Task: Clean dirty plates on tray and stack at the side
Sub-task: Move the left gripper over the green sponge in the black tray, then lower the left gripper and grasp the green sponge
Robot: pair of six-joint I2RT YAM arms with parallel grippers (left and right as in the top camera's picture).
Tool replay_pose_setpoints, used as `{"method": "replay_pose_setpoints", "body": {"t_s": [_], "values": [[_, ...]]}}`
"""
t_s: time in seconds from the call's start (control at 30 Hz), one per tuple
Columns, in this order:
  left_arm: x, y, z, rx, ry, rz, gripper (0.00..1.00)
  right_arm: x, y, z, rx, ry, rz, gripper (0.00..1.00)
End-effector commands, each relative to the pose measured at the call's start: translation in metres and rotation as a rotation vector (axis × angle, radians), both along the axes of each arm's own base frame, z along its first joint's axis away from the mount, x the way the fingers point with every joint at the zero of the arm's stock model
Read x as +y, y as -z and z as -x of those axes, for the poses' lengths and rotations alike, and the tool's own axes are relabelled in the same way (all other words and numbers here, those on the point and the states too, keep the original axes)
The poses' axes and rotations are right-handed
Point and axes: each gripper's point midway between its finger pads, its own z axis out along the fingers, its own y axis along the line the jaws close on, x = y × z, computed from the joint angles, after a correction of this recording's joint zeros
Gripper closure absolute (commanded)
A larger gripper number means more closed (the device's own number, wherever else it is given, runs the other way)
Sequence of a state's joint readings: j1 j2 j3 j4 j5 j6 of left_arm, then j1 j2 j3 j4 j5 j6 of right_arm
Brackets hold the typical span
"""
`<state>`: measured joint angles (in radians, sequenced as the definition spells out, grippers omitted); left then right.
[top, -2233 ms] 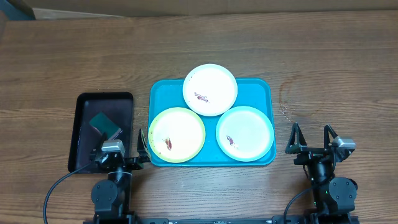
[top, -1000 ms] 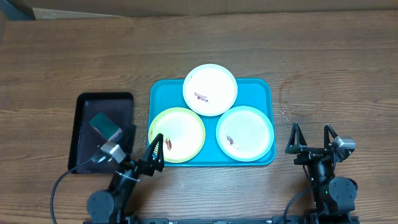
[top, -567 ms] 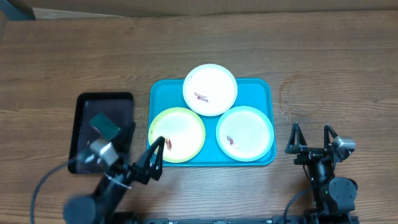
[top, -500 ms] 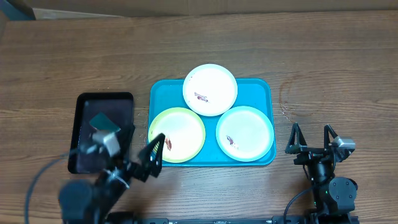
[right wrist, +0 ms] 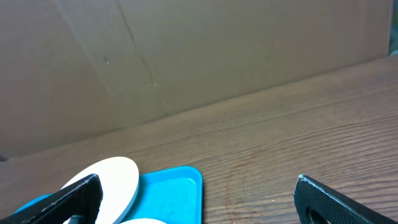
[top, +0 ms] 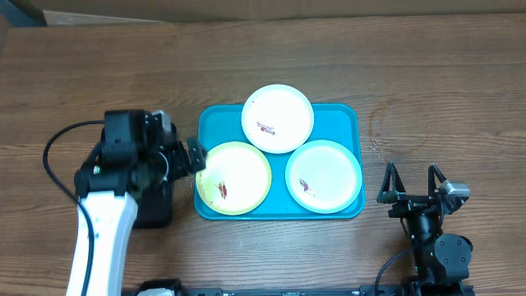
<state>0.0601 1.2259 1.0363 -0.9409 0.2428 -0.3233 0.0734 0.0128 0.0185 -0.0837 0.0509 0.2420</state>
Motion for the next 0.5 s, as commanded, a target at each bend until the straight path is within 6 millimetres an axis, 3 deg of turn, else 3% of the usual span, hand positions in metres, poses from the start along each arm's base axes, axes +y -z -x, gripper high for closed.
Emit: {"method": "replay_pose_setpoints", "body": {"t_s": [0.0,0.1,0.2,0.47], "values": [[0.064,0.006,-0.014,0.054,-0.357,-0.11,0.0,0.0,0.003,0.0,-0.001,-0.002,0.004,0.0],[0.1,0.014,-0.018,0.078,-0.543,-0.096,0.0,0.0,0.002,0.0,-0.002,-0.002,0.004,0.0],[0.118,0.02,-0.023,0.074,-0.595,-0.083,0.0,0.0,0.002,0.0,-0.002,-0.002,0.004,0.0],[0.124,0.065,-0.028,0.2,-0.602,-0.087,0.0,0.0,0.002,0.0,-0.002,-0.002,0.004,0.0]]}}
